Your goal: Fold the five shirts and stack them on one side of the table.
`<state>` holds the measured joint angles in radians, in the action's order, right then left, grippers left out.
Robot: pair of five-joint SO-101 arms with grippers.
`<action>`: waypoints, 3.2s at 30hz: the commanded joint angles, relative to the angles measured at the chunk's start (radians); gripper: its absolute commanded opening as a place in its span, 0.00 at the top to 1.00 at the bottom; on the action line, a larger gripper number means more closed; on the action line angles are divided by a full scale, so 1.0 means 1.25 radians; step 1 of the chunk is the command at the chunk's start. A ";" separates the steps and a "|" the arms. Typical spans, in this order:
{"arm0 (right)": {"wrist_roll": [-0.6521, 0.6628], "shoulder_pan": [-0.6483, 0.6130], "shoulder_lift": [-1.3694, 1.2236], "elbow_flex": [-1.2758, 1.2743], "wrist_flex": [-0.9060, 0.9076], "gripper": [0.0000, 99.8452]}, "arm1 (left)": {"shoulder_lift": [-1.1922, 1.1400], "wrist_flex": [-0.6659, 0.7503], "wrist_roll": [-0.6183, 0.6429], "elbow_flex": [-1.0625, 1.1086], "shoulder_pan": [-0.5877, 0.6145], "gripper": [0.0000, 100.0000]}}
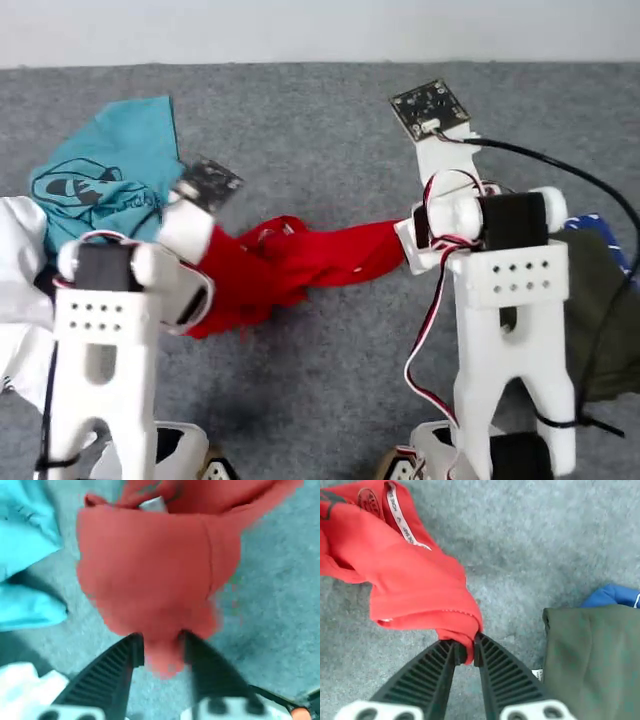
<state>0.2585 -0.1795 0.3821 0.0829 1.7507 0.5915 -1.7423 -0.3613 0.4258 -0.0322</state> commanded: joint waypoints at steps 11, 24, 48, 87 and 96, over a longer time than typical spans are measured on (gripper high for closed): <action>0.010 0.101 0.055 0.001 0.012 0.99 | 0.150 0.006 -0.011 -0.120 -0.097 0.75; 0.010 0.098 0.053 0.001 0.009 0.99 | 0.026 0.120 -0.011 0.112 -0.070 0.75; 0.009 0.101 0.053 0.001 0.009 0.99 | -0.075 0.172 -0.010 0.134 -0.074 0.82; 0.004 0.102 0.055 0.004 0.006 0.99 | -0.068 0.173 0.042 -0.064 0.020 0.99; 0.002 0.102 0.148 0.007 -0.094 0.99 | -0.068 0.086 0.054 -0.354 0.031 0.99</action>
<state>0.2585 -0.0644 0.4833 0.0813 1.6786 0.4979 -1.5873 -0.3046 0.1343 -0.0077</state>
